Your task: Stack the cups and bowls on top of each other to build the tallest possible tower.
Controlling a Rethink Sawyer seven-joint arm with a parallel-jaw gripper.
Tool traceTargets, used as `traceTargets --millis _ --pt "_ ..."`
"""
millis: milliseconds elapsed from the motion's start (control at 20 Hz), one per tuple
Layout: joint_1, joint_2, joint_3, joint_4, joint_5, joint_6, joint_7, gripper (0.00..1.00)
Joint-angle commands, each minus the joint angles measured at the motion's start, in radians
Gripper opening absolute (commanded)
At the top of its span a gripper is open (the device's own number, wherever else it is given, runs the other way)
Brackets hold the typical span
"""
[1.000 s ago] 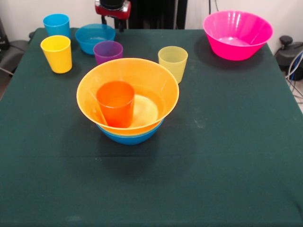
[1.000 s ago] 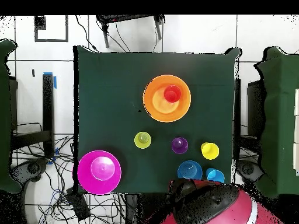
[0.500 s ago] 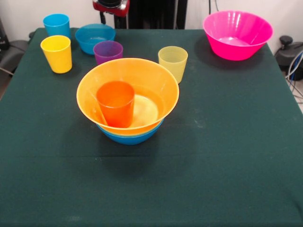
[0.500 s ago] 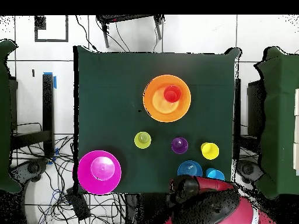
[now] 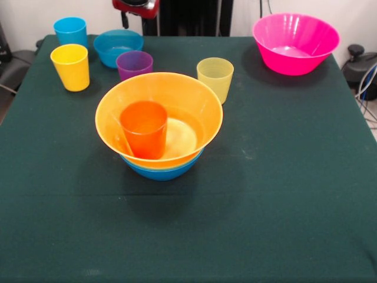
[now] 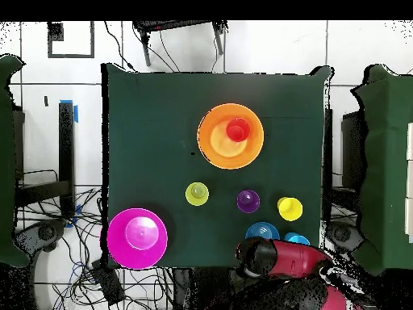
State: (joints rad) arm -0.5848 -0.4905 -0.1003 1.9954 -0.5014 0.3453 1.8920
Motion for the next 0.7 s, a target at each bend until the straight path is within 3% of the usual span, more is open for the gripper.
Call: traceTargets --millis 50,450,700 --pt "0.045 -0.049 0.109 0.018 0.035 0.034 0.058 1.0" --pt "0.031 -0.076 0.13 0.025 0.036 0.037 0.042 1.0" --pt "0.031 -0.107 0.155 -0.009 0.086 0.14 0.024 1.0"
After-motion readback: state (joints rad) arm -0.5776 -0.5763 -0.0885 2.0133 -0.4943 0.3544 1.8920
